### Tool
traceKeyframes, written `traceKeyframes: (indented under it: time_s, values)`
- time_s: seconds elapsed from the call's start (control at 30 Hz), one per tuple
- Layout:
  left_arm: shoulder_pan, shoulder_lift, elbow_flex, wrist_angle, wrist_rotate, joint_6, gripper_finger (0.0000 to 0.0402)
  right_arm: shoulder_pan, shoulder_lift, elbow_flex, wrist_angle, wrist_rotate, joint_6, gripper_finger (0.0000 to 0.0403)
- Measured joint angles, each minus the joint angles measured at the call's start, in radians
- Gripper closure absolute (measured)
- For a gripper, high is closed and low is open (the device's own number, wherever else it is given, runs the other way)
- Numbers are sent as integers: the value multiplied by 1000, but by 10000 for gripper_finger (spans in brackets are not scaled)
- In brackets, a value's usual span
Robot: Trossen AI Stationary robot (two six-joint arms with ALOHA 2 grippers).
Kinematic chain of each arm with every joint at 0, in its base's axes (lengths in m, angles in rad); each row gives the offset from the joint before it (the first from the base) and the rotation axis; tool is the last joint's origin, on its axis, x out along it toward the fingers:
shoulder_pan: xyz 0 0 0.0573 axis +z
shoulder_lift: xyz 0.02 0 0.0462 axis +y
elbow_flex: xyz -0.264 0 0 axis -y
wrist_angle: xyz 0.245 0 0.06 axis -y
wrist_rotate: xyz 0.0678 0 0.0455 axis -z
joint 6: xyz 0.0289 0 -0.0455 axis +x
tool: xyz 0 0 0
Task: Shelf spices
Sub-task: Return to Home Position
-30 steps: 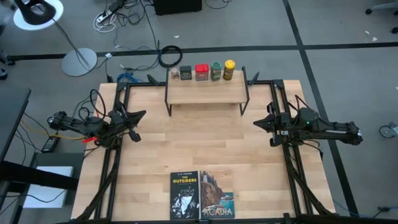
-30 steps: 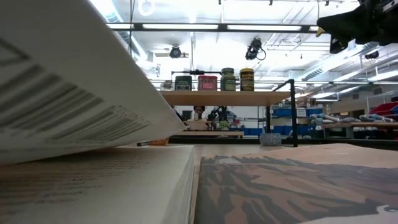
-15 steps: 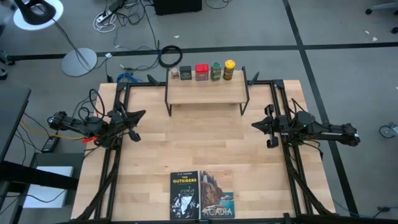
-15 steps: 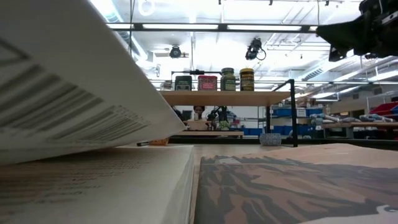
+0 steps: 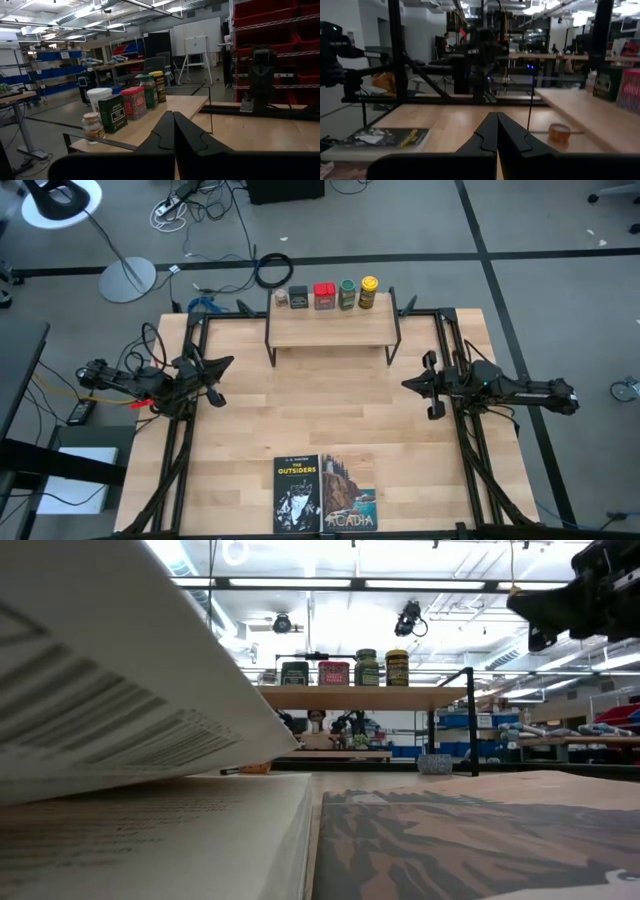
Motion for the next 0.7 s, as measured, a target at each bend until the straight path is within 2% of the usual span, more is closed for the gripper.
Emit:
traceKeyframes:
  time_s: [0.47,0.6,0.7]
  values:
    - [0,0,0,-12,21,-9,402,-2,0,-18,-10,76,15,403]
    - [0,0,0,-14,96,-9,401,-2,0,-18,-7,87,10,403]
    - [0,0,0,-19,132,-10,401,-2,0,-18,-7,141,7,403]
